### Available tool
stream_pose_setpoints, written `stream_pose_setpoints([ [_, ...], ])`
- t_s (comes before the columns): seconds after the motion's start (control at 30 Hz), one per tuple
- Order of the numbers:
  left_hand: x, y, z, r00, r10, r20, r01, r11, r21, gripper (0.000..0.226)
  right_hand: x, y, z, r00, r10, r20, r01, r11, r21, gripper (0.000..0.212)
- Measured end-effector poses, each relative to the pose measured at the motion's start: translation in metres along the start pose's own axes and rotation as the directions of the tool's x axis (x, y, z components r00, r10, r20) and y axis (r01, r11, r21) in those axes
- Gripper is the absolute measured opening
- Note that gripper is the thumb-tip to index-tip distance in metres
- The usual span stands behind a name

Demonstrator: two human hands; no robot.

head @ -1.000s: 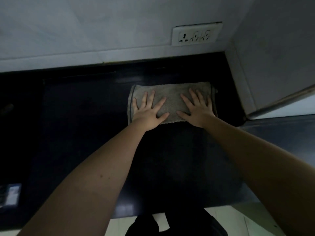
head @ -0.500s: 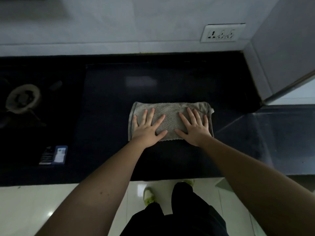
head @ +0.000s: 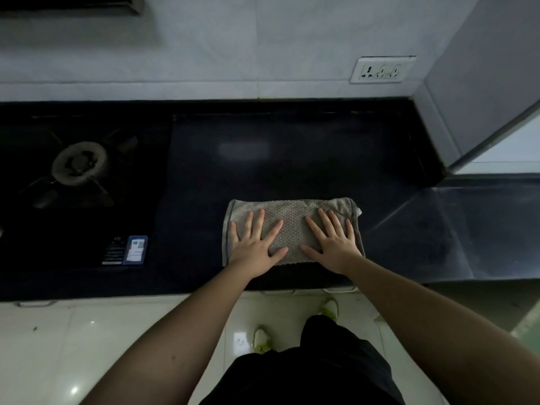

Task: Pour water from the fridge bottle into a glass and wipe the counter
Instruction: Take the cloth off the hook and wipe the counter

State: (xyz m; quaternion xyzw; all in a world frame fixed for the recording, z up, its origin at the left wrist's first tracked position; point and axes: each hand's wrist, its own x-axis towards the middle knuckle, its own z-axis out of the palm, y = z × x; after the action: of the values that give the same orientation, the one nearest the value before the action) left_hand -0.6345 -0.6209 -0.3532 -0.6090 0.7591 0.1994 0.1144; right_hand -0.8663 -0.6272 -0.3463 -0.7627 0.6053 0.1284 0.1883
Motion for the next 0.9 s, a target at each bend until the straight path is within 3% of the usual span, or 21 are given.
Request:
stream_pose_setpoints([
  [0.13, 0.0, -0.002, -0.004, 0.999, 0.022, 0.038, -0.021, 1.0, -0.019, 0.071, -0.002, -0.001, -0.002, 1.0, -0.016, -0.006, 0.016, 1.0, 0.013, 0.078],
  [0.2, 0.0, -0.005, -0.009, 0.999, 0.036, 0.015, -0.035, 0.999, -0.037, 0.068, -0.002, -0.002, -0.007, 0.996, -0.01, -0.093, 0.012, 1.0, 0.023, 0.069],
  [0.33, 0.005, -0.015, -0.02, 0.944, 0.079, -0.322, -0.122, 0.986, -0.117, 0.052, 0.003, 0.001, -0.025, 0.922, 0.101, -0.373, -0.065, 0.992, 0.108, 0.048],
  [0.4, 0.013, -0.027, -0.026, 0.913, 0.038, -0.406, -0.111, 0.981, -0.157, 0.05, 0.011, 0.008, -0.033, 0.893, 0.149, -0.426, -0.092, 0.984, 0.151, 0.044],
  [0.67, 0.036, -0.065, -0.042, 0.963, -0.072, -0.261, 0.045, 0.993, -0.108, 0.054, 0.049, 0.034, -0.062, 0.914, 0.365, -0.179, -0.326, 0.921, 0.214, 0.05],
  [0.9, 0.029, -0.056, -0.034, 0.914, -0.044, -0.402, -0.01, 0.991, -0.13, 0.043, 0.043, 0.03, -0.06, 0.93, 0.265, -0.255, -0.219, 0.956, 0.196, 0.035],
])
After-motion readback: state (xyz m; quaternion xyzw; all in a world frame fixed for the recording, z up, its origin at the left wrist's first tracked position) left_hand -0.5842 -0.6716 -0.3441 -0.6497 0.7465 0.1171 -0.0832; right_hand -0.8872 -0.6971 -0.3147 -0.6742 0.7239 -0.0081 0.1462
